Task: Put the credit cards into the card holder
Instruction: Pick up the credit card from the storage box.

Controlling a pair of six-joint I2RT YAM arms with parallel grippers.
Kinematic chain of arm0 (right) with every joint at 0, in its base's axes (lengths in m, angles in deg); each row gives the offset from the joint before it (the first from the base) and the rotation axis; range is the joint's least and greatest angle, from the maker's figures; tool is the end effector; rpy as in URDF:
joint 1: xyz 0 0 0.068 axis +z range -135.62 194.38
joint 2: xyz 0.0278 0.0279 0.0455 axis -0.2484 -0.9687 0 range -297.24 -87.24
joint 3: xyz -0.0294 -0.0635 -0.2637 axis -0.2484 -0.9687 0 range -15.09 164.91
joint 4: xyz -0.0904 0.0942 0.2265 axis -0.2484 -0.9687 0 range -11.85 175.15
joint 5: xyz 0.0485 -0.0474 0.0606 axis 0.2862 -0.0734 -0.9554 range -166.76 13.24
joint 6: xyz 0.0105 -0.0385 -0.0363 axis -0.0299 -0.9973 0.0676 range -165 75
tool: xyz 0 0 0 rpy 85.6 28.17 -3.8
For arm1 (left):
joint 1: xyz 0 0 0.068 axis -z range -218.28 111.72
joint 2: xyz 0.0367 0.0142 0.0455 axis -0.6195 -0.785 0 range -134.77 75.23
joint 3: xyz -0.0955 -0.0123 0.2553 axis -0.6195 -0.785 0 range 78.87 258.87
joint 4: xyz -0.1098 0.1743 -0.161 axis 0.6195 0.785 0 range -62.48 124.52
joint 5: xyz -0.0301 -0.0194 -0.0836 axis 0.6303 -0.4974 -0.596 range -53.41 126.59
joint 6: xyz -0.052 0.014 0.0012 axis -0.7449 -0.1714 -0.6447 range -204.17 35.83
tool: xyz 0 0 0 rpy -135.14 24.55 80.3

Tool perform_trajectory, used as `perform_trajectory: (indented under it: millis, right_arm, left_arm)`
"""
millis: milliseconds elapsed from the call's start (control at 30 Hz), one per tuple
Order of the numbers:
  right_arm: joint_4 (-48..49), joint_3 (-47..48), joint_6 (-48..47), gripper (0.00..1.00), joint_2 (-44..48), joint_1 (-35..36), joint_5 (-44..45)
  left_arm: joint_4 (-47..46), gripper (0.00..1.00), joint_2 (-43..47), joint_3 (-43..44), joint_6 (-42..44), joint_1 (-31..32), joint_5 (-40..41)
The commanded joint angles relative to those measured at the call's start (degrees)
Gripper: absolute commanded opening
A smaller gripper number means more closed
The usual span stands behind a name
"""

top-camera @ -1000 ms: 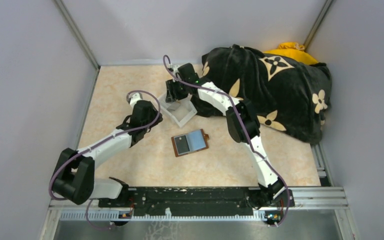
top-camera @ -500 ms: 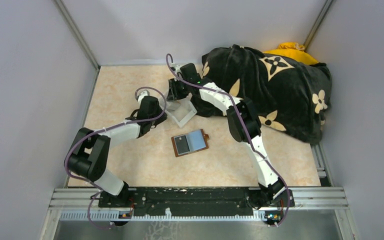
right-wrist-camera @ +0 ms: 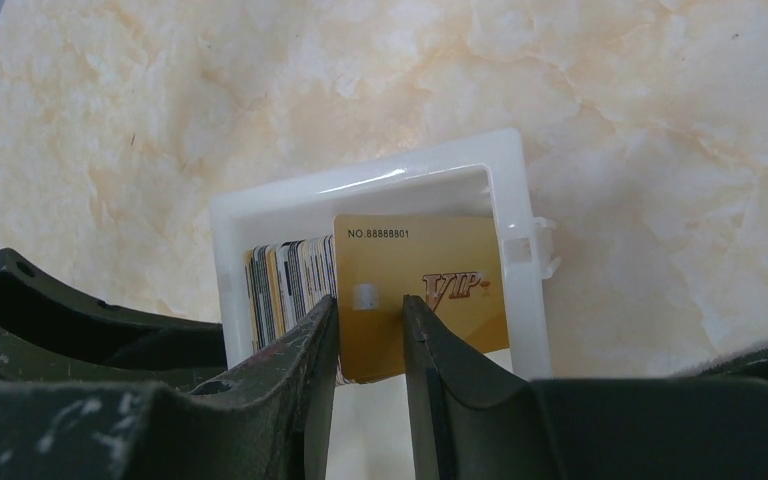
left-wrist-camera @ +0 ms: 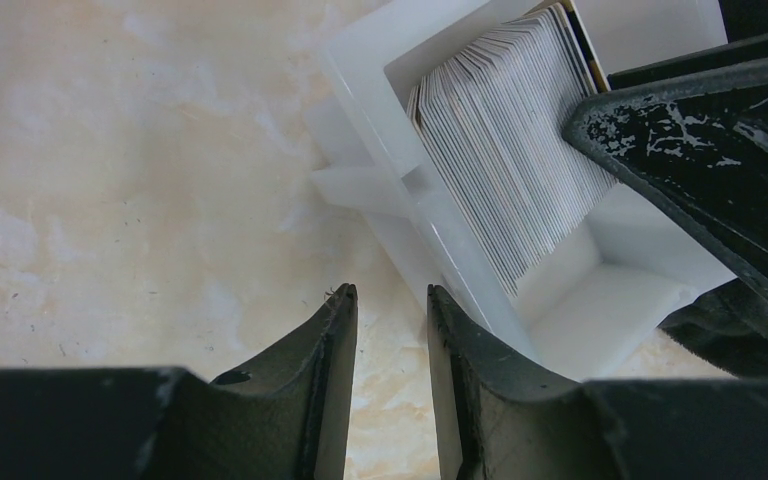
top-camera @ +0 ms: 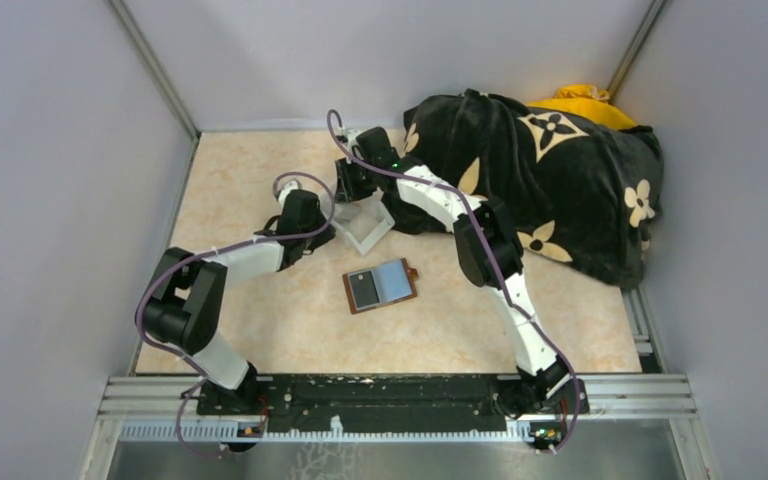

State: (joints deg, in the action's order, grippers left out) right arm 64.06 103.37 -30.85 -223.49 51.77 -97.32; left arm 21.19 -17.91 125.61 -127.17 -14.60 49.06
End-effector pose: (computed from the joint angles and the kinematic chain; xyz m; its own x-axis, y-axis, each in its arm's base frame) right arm 0.4262 0.3414 0.2110 -0.6757 -0.2282 -0.7010 -0.6399 0.6536 0.4041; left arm 0.3054 -0.1256 0.1711 -0.5954 -0.4662 -0.6544 -0.2262 0.8788 -0.4202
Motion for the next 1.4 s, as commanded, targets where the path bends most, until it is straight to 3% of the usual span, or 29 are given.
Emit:
perform_trajectory:
  millis: [0,667,767,967,1200,1367]
  right_arm:
    - [-1.4,-0.1,-0.1,0.29,4.5,1.5,-1.2]
    - [-1.8,-0.1,-0.9,0.22,7.3,1.9,-0.2]
    - [-2.0,-0.1,-1.2,0.15,7.2,1.9,0.6]
    - [-1.8,-2.5,-3.8,0.00,9.3,2.5,8.8]
    - [0.6,-7.0,-10.1,0.00,13.6,3.6,19.5]
    - [4.7,-13.2,-12.4,0.00,20.0,3.7,21.7]
  left_arm:
    - [-2.1,0.39,-0.7,2.6,0.3,-0.2,-0.7]
    - [-2.0,0.39,-2.0,3.6,0.6,-0.7,-0.5]
    - [-1.9,0.39,-2.0,3.8,0.6,-0.8,-0.6]
    - [-1.5,0.39,-0.8,3.6,1.1,-0.9,-0.3]
    - [1.0,0.44,3.3,3.0,2.8,-0.9,0.4]
    - [3.2,0.49,9.4,1.8,5.3,-0.9,0.4]
